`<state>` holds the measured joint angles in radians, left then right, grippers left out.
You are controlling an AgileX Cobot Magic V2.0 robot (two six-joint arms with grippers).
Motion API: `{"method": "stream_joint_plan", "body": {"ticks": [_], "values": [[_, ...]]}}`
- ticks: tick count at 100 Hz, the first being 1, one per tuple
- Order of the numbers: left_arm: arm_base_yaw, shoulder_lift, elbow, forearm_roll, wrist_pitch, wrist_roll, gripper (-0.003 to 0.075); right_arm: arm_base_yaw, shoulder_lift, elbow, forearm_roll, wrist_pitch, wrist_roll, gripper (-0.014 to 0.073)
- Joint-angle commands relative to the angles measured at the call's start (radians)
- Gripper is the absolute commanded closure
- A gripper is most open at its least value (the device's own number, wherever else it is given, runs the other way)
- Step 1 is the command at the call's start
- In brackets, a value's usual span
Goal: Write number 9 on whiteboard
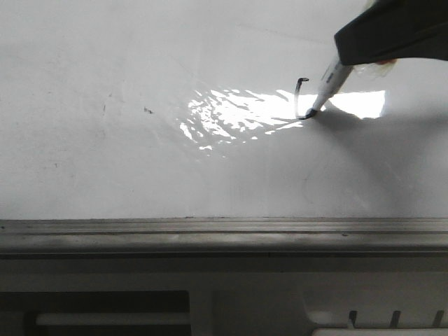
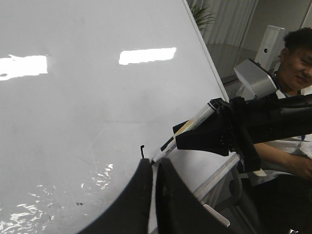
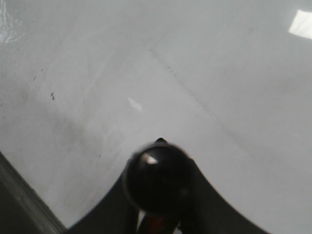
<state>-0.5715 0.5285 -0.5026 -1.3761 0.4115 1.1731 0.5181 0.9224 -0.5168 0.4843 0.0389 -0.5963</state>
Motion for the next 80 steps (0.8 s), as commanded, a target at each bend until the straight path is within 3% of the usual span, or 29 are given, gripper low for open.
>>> {"method": "stream_joint_plan", "body": {"ticks": [1, 35, 80], "values": [[0.002, 0.002, -0.028, -0.030, -0.003, -0.009, 0.0740, -0.052, -0.008, -0.033, -0.009, -0.054, -0.012, 0.0643], [0.002, 0.002, -0.028, -0.030, -0.003, -0.009, 0.0740, -0.065, 0.038, -0.160, -0.011, 0.008, -0.012, 0.0643], [0.002, 0.002, -0.028, -0.030, -0.001, -0.009, 0.0740, -0.026, 0.055, -0.163, -0.013, 0.078, -0.012, 0.0643]]}}
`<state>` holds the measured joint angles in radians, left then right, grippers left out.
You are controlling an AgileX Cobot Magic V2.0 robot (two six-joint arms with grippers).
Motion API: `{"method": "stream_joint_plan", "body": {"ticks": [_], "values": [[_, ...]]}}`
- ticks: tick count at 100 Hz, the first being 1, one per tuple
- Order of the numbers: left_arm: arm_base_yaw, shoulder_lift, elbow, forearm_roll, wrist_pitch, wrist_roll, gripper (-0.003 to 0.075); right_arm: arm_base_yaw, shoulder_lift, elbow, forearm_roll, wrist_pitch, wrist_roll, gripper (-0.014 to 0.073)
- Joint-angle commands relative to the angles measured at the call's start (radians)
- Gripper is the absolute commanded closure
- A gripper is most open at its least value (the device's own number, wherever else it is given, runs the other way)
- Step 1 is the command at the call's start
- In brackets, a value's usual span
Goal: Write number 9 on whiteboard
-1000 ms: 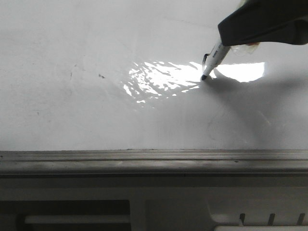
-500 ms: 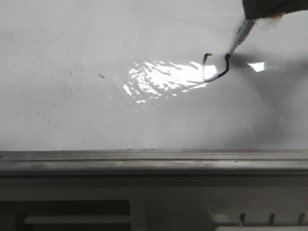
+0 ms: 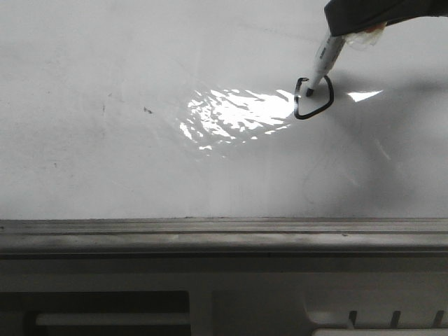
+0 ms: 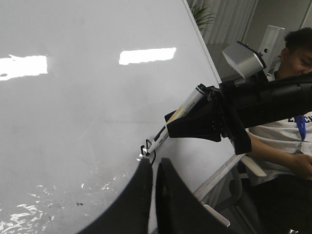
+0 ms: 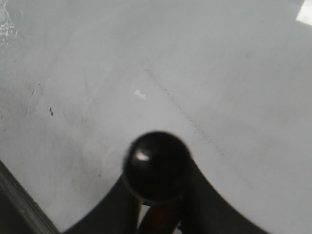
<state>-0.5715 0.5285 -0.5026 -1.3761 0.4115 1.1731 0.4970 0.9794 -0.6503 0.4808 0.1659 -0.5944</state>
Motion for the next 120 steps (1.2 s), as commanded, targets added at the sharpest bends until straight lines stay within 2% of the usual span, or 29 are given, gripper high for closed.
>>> {"method": "stream_joint_plan", "body": {"ticks": [1, 31, 45, 58, 69, 86, 105, 112, 120], "values": [[0.002, 0.002, -0.028, -0.030, -0.001, -0.009, 0.0740, -0.005, -0.002, -0.029, -0.009, -0.049, -0.014, 0.0643], [0.002, 0.002, -0.028, -0.030, 0.024, -0.009, 0.0740, -0.064, -0.004, -0.014, 0.001, -0.050, -0.014, 0.0643], [0.002, 0.002, -0.028, -0.030, 0.024, -0.009, 0.0740, -0.064, -0.001, 0.057, 0.022, 0.023, -0.014, 0.0643], [0.002, 0.002, -0.028, -0.030, 0.022, -0.009, 0.0740, -0.064, -0.001, 0.139, 0.061, 0.008, -0.014, 0.0643], [0.002, 0.002, -0.028, -0.029, 0.018, -0.009, 0.0740, -0.064, -0.001, 0.144, 0.064, 0.013, -0.014, 0.0643], [0.002, 0.002, -0.028, -0.029, 0.018, -0.009, 0.0741, -0.058, -0.045, 0.080, 0.066, 0.062, -0.014, 0.0643], [0.002, 0.007, -0.028, 0.002, 0.008, -0.009, 0.0737, -0.013, -0.120, -0.043, 0.064, 0.240, -0.016, 0.0643], [0.002, 0.026, -0.028, 0.028, 0.023, -0.009, 0.0685, 0.012, -0.135, -0.078, 0.062, 0.309, -0.054, 0.0643], [0.002, 0.059, -0.030, 0.058, 0.065, -0.009, 0.0524, 0.045, -0.143, -0.106, 0.062, 0.381, -0.105, 0.0643]]}}
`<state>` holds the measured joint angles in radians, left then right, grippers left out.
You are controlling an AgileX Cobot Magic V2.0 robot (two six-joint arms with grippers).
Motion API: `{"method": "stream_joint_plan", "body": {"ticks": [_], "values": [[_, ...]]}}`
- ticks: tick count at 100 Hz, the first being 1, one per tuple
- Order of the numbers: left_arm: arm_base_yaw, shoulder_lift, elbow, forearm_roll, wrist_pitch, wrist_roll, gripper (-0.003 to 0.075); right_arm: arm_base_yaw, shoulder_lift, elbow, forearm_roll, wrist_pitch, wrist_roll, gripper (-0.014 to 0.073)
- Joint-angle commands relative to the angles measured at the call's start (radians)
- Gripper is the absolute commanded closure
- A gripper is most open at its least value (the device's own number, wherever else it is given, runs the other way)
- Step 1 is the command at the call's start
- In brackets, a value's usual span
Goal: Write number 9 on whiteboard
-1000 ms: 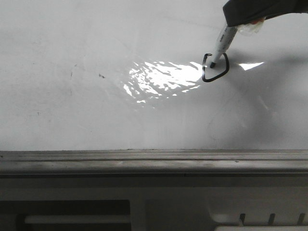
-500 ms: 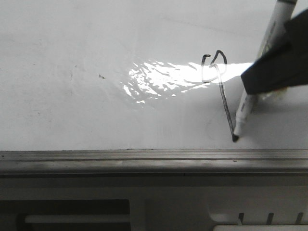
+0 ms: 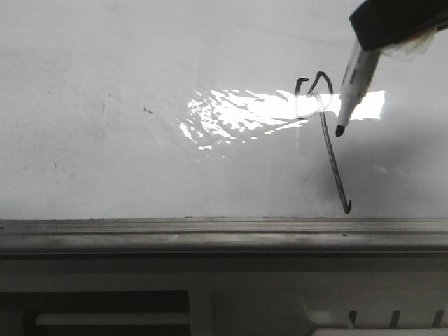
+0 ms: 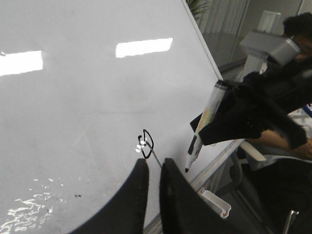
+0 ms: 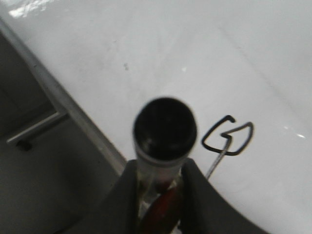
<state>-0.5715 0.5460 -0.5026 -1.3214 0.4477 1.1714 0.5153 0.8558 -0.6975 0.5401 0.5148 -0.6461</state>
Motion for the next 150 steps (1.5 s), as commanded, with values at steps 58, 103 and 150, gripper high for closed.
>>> {"method": "stream_joint_plan", "body": {"ticks": [58, 103, 150], "values": [[-0.014, 0.430, -0.136, -0.066, 0.504, 0.391, 0.0334, 0.357, 0.006, -0.087, 0.111, -0.045, -0.244, 0.0643], [-0.063, 0.461, -0.161, -0.164, 0.449, 0.461, 0.0334, 0.379, 0.006, -0.087, 0.229, -0.128, -0.244, 0.0645], [-0.063, 0.532, -0.161, -0.206, 0.452, 0.461, 0.0384, 0.379, 0.008, -0.087, 0.245, -0.112, -0.244, 0.0645]]}}
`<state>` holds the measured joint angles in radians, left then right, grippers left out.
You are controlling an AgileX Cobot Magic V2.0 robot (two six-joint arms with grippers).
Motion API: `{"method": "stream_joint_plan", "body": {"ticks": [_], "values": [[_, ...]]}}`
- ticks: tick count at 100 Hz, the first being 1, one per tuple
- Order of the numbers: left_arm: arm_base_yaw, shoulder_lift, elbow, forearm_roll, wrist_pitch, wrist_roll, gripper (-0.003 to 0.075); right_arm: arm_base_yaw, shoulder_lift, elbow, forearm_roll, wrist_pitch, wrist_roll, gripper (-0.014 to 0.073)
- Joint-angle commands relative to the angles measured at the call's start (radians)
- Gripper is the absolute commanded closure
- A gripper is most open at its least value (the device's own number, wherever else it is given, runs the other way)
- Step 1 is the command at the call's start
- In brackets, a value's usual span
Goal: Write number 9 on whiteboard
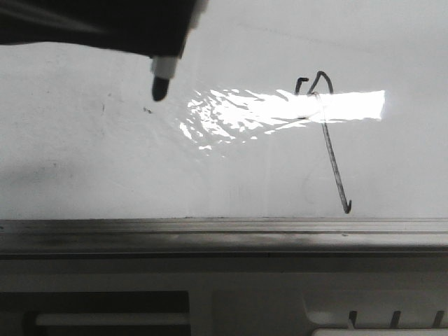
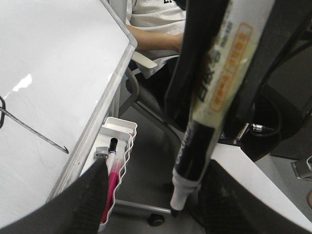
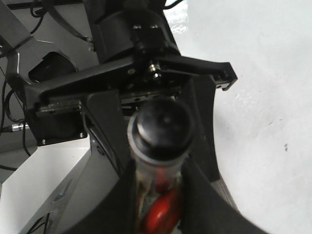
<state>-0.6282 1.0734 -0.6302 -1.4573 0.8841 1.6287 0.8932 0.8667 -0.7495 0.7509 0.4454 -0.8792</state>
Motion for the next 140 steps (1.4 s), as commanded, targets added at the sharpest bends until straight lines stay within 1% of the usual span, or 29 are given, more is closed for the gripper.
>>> {"method": "stream_joint_plan", "body": {"ticks": [1, 10, 20, 30, 40, 44, 47, 48, 49, 54, 56, 59, 77, 82, 85, 92, 97, 99, 104, 111, 115, 127, 134, 140], "values": [[-0.006, 0.006, -0.033, -0.070, 0.015, 0.004, 0.0395, 0.001, 0.001, -0.035, 0.034, -0.042, -0.011, 0.0645], [-0.006, 0.021, -0.033, -0.075, 0.020, 0.004, 0.0474, 0.001, 0.010, -0.035, 0.035, -0.022, -0.011, 0.0645], [-0.006, 0.027, -0.033, -0.104, 0.020, 0.004, 0.0533, 0.001, 0.035, -0.035, 0.035, 0.013, -0.011, 0.0645], [-0.006, 0.027, -0.033, -0.102, 0.020, 0.004, 0.0555, 0.001, 0.063, -0.035, 0.041, 0.020, -0.011, 0.0645], [-0.006, 0.027, -0.033, -0.060, 0.020, 0.004, 0.0556, 0.001, 0.080, -0.035, 0.042, 0.011, -0.011, 0.0645], [-0.006, 0.027, -0.033, -0.043, 0.020, 0.004, 0.0572, 0.001, 0.083, -0.035, 0.046, 0.011, -0.011, 0.0645], [-0.006, 0.027, -0.033, -0.033, 0.017, 0.004, 0.0591, 0.001, 0.085, -0.035, 0.046, 0.011, -0.011, 0.0645], [-0.006, 0.027, -0.033, -0.026, 0.015, 0.004, 0.0612, 0.001, 0.085, -0.035, 0.046, 0.011, -0.011, 0.0645], [-0.006, 0.027, -0.033, -0.026, 0.015, 0.004, 0.0612, 0.001, 0.085, -0.035, 0.048, 0.011, -0.011, 0.0645], [-0.006, 0.027, -0.033, -0.018, 0.012, 0.004, 0.0672, 0.001, 0.085, -0.035, 0.053, 0.011, -0.011, 0.0645], [-0.006, 0.027, -0.033, -0.018, 0.012, 0.004, 0.0713, 0.001, 0.085, -0.035, 0.053, 0.011, -0.011, 0.0645], [-0.006, 0.027, -0.033, -0.018, 0.012, 0.004, 0.0741, 0.001, 0.085, -0.035, 0.053, 0.011, -0.011, 0.0645], [-0.006, 0.027, -0.029, -0.018, 0.014, -0.002, 0.0740, 0.001, 0.082, -0.035, 0.053, 0.009, -0.011, 0.0638], [-0.006, 0.027, -0.022, -0.018, 0.024, -0.004, 0.0740, 0.001, 0.082, -0.035, 0.053, 0.009, -0.011, 0.0614], [-0.004, 0.027, -0.018, -0.014, 0.037, -0.004, 0.0740, 0.001, 0.082, -0.035, 0.053, 0.008, -0.011, 0.0583], [0.000, 0.027, -0.005, -0.012, 0.055, -0.004, 0.0740, 0.001, 0.076, -0.035, 0.053, 0.000, -0.011, 0.0462], [0.004, 0.027, 0.005, -0.012, 0.061, -0.004, 0.0740, 0.001, 0.058, -0.035, 0.053, -0.004, -0.011, 0.0344], [0.006, 0.027, 0.008, -0.015, 0.062, -0.004, 0.0740, 0.001, 0.057, -0.035, 0.053, -0.004, -0.011, 0.0314], [0.011, 0.027, 0.016, -0.020, 0.064, -0.004, 0.0740, 0.001, 0.038, -0.035, 0.051, -0.007, -0.011, 0.0207], [0.018, 0.025, 0.020, -0.020, 0.072, -0.004, 0.0741, 0.001, 0.014, -0.035, 0.045, -0.004, -0.011, 0.0125], [0.018, 0.025, 0.020, -0.020, 0.072, -0.004, 0.0740, 0.000, -0.002, -0.035, 0.037, -0.004, -0.009, 0.0116], [0.018, 0.025, 0.028, -0.033, 0.074, -0.004, 0.0740, -0.035, -0.059, -0.035, 0.014, 0.016, 0.015, 0.0148], [0.018, 0.025, 0.046, -0.043, 0.075, -0.004, 0.0740, -0.081, -0.089, -0.035, -0.045, 0.054, 0.044, 0.0188], [0.018, 0.025, 0.058, -0.043, 0.062, -0.004, 0.0741, -0.128, -0.113, -0.035, -0.125, 0.082, 0.117, 0.0249]]}}
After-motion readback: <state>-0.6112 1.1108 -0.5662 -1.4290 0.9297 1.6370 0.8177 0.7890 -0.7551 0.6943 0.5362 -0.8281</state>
